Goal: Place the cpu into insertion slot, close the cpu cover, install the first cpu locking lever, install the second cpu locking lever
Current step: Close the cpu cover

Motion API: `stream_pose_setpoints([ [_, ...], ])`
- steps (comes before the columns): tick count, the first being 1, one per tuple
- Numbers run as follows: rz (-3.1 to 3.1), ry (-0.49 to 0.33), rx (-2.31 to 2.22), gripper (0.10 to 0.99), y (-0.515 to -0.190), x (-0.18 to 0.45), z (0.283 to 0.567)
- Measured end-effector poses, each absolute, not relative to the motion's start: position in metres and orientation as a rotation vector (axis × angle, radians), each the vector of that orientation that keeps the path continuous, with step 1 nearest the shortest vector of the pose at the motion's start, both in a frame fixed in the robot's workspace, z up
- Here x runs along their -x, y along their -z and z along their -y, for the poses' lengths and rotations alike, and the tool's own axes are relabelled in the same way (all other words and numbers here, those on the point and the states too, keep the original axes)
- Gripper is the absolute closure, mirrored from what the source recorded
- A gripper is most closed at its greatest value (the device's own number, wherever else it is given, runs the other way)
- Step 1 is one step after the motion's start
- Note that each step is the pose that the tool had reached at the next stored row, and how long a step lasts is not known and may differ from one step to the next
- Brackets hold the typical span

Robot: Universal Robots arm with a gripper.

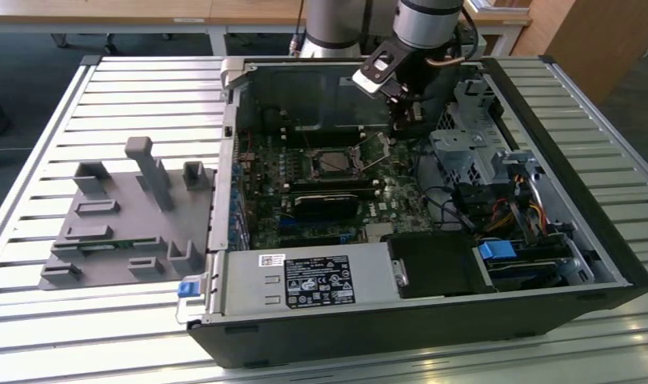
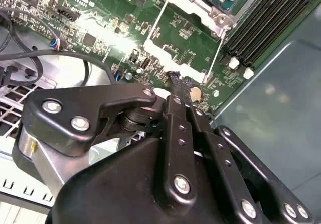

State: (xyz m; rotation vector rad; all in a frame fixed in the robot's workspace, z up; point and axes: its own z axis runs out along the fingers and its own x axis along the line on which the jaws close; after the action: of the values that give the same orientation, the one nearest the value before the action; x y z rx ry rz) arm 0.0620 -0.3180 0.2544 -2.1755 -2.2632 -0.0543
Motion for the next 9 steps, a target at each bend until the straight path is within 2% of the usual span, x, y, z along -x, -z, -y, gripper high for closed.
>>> stream_pose_setpoints([
  [9, 2.263, 0.054, 2.175, 0.98, -0.2539, -0.0597, 0.3179],
])
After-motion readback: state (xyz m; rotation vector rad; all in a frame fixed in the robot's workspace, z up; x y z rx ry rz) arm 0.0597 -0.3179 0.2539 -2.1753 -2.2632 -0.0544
